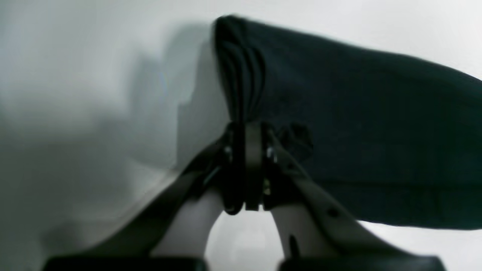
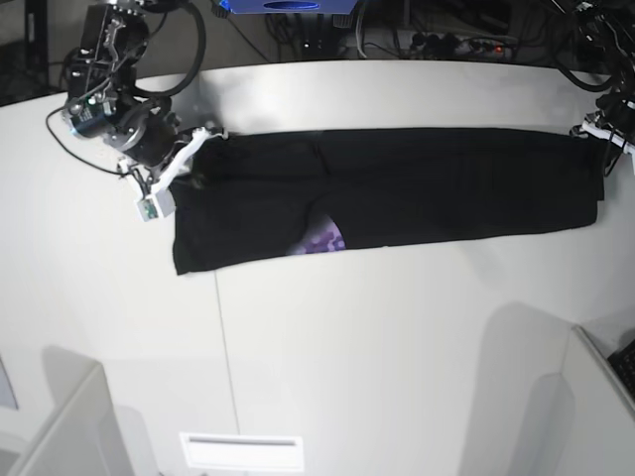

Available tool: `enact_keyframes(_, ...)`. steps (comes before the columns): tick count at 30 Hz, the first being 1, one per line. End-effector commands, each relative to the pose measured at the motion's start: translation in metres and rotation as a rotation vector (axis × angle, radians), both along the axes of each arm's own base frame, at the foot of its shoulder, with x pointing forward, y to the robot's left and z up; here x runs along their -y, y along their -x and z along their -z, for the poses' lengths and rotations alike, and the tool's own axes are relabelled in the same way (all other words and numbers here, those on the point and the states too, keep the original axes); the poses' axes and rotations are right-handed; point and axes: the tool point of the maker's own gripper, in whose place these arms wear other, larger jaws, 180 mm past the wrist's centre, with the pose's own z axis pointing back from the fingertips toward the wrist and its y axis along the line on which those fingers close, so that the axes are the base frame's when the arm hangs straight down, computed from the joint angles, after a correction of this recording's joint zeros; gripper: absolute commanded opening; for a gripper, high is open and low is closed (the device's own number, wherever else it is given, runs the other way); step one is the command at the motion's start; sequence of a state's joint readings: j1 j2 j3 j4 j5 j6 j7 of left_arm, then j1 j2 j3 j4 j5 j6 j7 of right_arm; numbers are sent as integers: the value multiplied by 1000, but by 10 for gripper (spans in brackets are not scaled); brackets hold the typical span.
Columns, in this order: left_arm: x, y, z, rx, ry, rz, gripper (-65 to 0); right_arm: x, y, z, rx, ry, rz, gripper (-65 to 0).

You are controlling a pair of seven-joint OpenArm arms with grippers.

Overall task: Fold the T-shirt properly
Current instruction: 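Release the strip end with the left gripper and raise it, then move the left gripper inward along the strip and grasp it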

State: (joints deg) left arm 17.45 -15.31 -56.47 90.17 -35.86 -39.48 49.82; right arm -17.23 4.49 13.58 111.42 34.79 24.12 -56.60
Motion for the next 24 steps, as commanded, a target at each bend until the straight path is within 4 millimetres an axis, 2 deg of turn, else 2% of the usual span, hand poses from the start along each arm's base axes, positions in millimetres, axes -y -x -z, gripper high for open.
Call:
enact_keyframes(1, -4, -6, -23, 47, -58, 30, -650, -3, -4, -11, 46, -27, 0, -650)
enact_keyframes(3, 4, -5, -36, 52, -106, 69, -650, -7, -4, -13, 50, -44, -7, -650)
enact_keyframes(10, 43, -4, -61, 104, -165, 135, -650, -6, -6, -14, 54, -44, -4, -650)
enact_keyframes(16, 89, -19, -50, 108, -105, 249, -650, -6, -6, -14, 54, -45, -2, -650)
enact_keyframes(19, 106, -26, -41, 98, -55, 254, -650, -6, -6, -13, 52, -45, -1, -650)
enact_keyframes(24, 150, -39, -27, 83, 26, 336, -650, -4, -6, -13, 52, -40, 0, -650)
